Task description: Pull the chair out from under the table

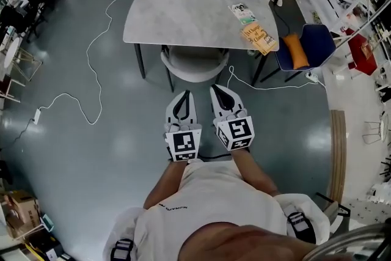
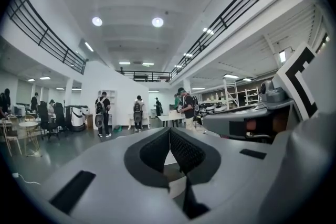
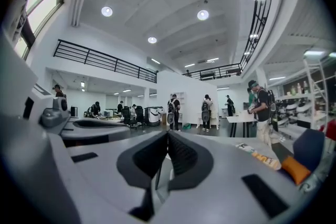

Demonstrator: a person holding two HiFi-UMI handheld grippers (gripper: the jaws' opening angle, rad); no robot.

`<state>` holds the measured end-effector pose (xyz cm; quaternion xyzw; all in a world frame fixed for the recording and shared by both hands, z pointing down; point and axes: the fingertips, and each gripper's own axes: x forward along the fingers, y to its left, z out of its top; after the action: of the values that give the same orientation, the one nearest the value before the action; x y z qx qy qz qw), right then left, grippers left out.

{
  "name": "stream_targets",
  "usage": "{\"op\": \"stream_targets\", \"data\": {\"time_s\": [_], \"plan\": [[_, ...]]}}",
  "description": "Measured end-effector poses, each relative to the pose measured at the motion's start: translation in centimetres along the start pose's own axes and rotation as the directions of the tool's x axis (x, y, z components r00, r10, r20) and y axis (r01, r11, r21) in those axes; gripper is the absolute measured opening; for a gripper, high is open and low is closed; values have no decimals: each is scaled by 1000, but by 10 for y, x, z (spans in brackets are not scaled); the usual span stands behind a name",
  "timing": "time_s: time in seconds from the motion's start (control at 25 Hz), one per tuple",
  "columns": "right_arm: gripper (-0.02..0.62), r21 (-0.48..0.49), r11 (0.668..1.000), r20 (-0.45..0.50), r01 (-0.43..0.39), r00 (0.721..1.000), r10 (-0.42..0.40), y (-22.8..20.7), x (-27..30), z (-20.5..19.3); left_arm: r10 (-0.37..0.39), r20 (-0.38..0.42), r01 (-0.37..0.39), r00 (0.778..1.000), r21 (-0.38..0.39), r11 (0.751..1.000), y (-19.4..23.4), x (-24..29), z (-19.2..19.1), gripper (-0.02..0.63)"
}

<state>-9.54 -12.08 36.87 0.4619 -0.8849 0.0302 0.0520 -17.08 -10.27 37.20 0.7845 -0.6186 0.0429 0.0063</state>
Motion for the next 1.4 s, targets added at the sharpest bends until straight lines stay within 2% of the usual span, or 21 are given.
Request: {"op": "stream_targets", "data": {"time_s": [0.16, 0.32, 0.56, 0.72, 0.96, 1.12, 1.2, 1.32, 1.4], "plan": [[14, -14, 1000, -34, -2, 999, 2, -6, 9, -8, -23, -25, 23, 999, -8, 1000, 1, 14, -10, 5], [14, -22, 1000, -45, -22, 999, 21, -24, 17, -17, -24, -39, 25, 999, 22, 999, -5, 35, -18, 5], [14, -40, 998, -117, -55, 992, 50, -31, 34, -48, -52, -153, 73, 987, 136, 988, -2, 51, -47, 5], [14, -106, 991, -188, -79, 981, 59, -48, 49, -72, -74, -198, 117, 977, 218, 969, -3, 69, -61, 5], [14, -146, 974, -313, -171, 942, 119, -58, 73, -110, -156, -317, 238, 936, 240, 941, -12, 96, -104, 5], [15, -202, 956, -385, -211, 915, 120, -64, 85, -134, -148, -380, 268, 913, 284, 921, -9, 116, -125, 6], [15, -232, 945, -428, -231, 897, 114, -67, 92, -147, -145, -409, 291, 901, 321, 901, -5, 126, -137, 6], [15, -269, 924, -486, -272, 867, 113, -70, 103, -172, -158, -466, 352, 870, 366, 862, -3, 140, -160, 9], [17, -281, 910, -502, -305, 855, 131, -69, 108, -185, -169, -503, 393, 848, 383, 836, -4, 145, -176, 40]]}}
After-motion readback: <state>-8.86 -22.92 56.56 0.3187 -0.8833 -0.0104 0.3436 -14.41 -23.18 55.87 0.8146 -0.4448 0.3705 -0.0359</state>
